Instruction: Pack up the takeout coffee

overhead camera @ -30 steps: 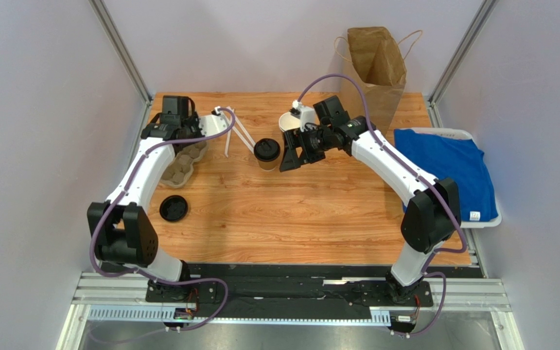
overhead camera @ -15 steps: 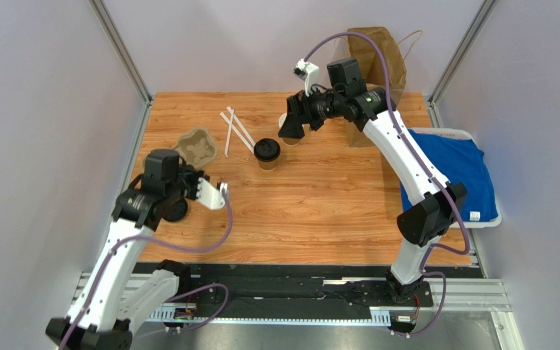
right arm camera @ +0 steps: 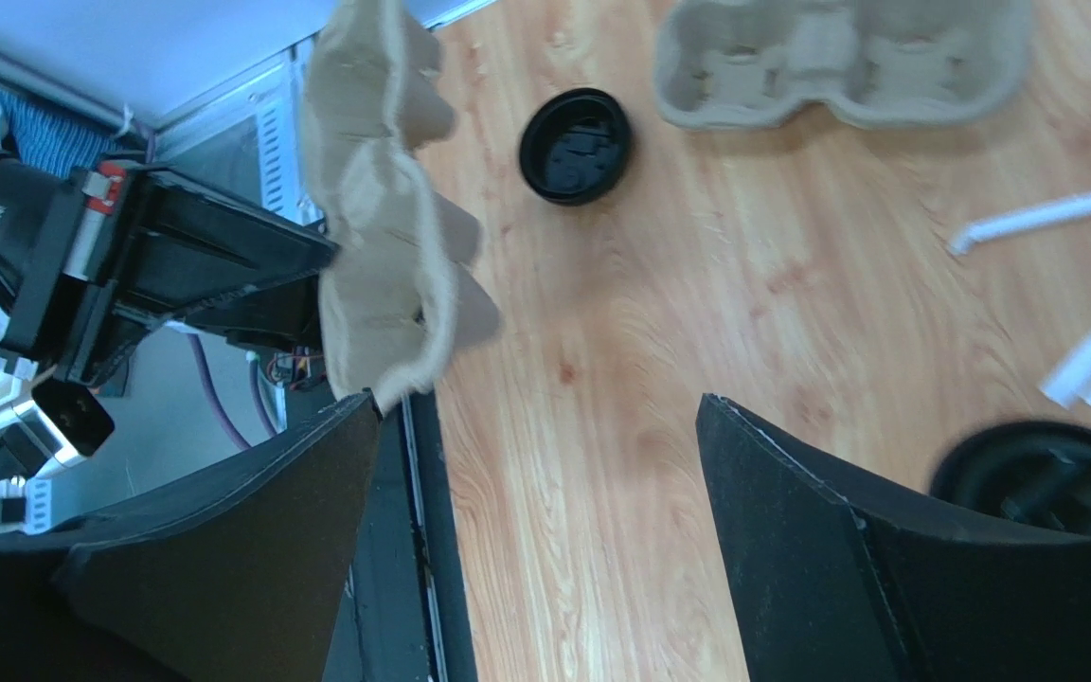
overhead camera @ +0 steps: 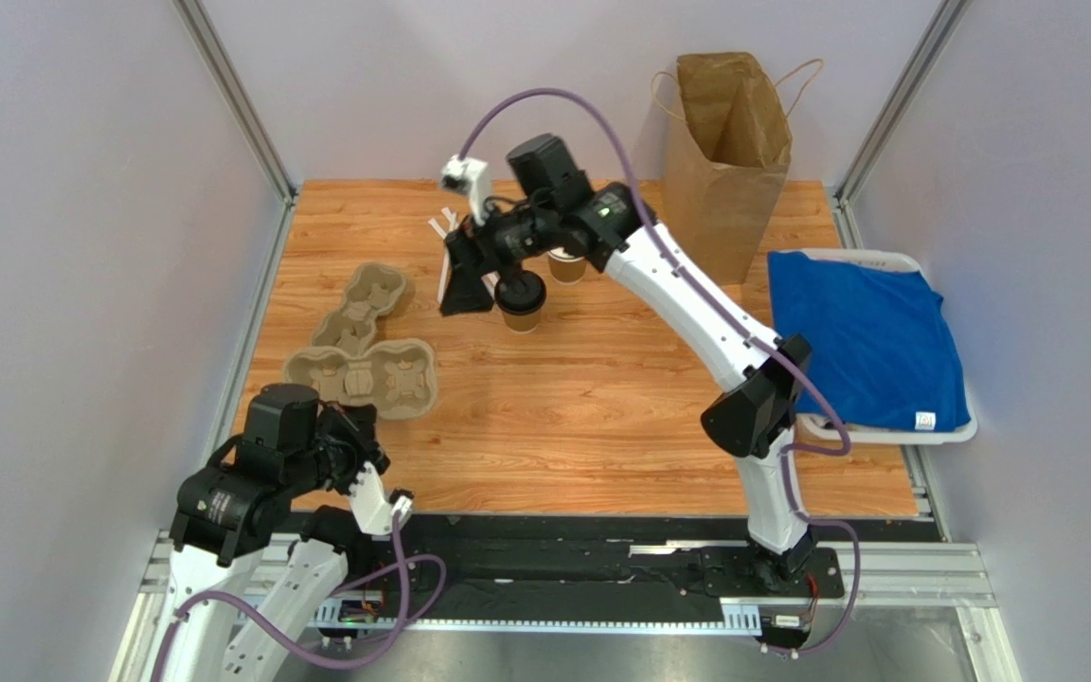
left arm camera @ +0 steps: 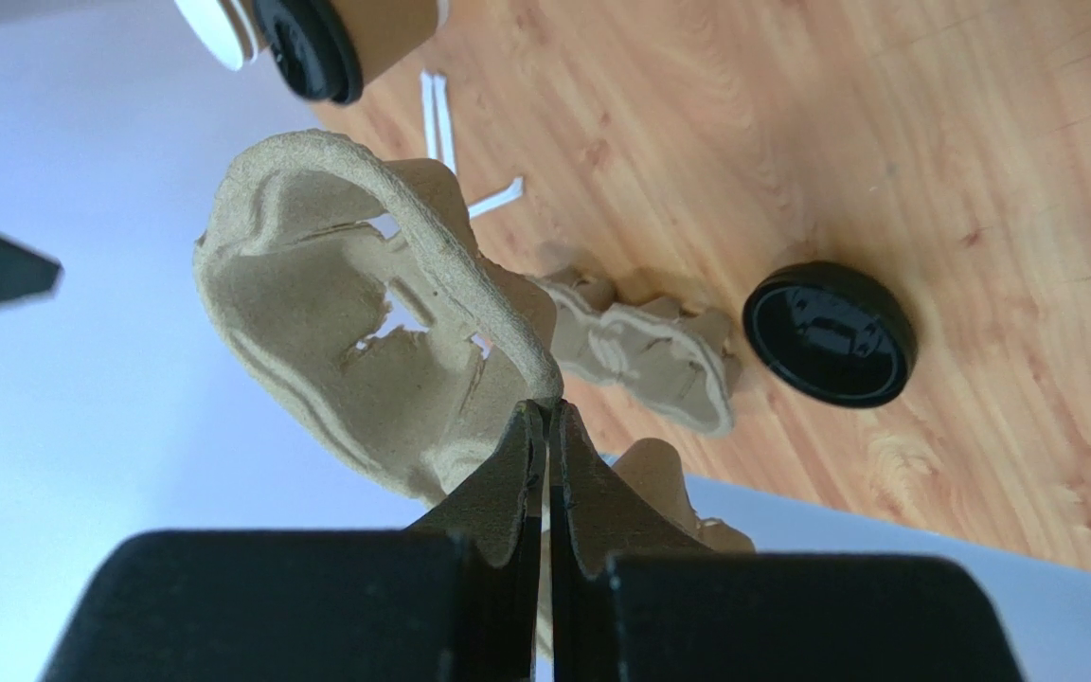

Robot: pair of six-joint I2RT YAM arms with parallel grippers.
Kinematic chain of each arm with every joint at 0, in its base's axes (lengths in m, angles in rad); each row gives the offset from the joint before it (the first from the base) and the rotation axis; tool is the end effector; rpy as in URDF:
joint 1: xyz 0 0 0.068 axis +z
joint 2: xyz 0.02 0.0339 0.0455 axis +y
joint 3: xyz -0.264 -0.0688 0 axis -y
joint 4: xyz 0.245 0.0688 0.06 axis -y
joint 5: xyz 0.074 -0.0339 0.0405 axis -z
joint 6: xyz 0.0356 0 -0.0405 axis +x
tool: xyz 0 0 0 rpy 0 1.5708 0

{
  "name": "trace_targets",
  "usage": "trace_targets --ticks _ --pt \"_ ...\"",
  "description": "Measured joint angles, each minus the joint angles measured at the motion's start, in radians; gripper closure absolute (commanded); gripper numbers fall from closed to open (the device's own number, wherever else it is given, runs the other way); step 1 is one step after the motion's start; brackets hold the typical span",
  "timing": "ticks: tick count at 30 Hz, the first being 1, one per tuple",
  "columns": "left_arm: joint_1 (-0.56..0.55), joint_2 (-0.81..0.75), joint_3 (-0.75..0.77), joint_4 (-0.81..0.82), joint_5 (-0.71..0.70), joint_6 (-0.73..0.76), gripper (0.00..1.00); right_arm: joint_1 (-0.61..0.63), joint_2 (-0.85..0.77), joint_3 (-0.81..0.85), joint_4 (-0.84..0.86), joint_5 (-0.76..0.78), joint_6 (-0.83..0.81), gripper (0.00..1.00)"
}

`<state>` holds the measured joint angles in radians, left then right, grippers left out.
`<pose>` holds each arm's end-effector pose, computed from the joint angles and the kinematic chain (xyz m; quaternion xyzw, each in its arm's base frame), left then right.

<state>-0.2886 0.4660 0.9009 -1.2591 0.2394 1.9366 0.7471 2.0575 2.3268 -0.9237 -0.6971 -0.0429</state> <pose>0.0501 -0.0237 0.3101 0.8484 0.3699 0.1902 0.3276 0.3103 0.3185 0.4082 -0.4638 0.7199 0.4309 0.2846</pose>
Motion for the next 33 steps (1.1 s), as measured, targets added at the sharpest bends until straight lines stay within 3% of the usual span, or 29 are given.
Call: trace_targets --ticks 8,18,21,24,26,27,29,30,31,33 --pt "0.0 0.0 -0.012 -0.062 0.052 0.023 1.0 0.193 0.017 -0.021 0.006 0.072 -0.118 0.19" --pt "0.0 -0.002 -0.023 -0.069 0.074 0.026 1.0 0.215 0.078 -0.028 -0.008 0.106 -0.196 0.26" --pt "0.0 -0.003 -0.023 -0.069 0.076 0.026 1.0 0.218 0.099 -0.028 -0.011 0.113 -0.209 0.34" --pt "0.0 -0.008 -0.024 -0.069 0.077 0.026 1.0 0.225 0.111 -0.029 -0.019 0.113 -0.222 0.46" --pt "0.0 -0.012 -0.029 -0.069 0.077 0.026 1.0 0.23 0.112 -0.033 -0.021 0.113 -0.231 0.61" --pt "0.0 -0.013 -0.031 -0.069 0.077 0.026 1.0 0.233 0.112 -0.038 -0.021 0.112 -0.238 0.78" --pt "0.0 -0.019 -0.036 -0.07 0.077 0.026 1.0 0.238 0.112 -0.045 -0.022 0.111 -0.249 0.95" --pt "0.0 -0.022 -0.038 -0.072 0.076 0.026 0.93 0.24 0.112 -0.049 -0.024 0.112 -0.247 1.0" --pt "0.0 -0.028 -0.042 -0.071 0.076 0.027 0.68 0.241 0.112 -0.05 -0.026 0.106 -0.24 1.0" --pt "0.0 -0.044 -0.05 -0.061 0.069 0.031 0.55 0.241 0.112 -0.05 -0.03 0.11 -0.242 1.0"
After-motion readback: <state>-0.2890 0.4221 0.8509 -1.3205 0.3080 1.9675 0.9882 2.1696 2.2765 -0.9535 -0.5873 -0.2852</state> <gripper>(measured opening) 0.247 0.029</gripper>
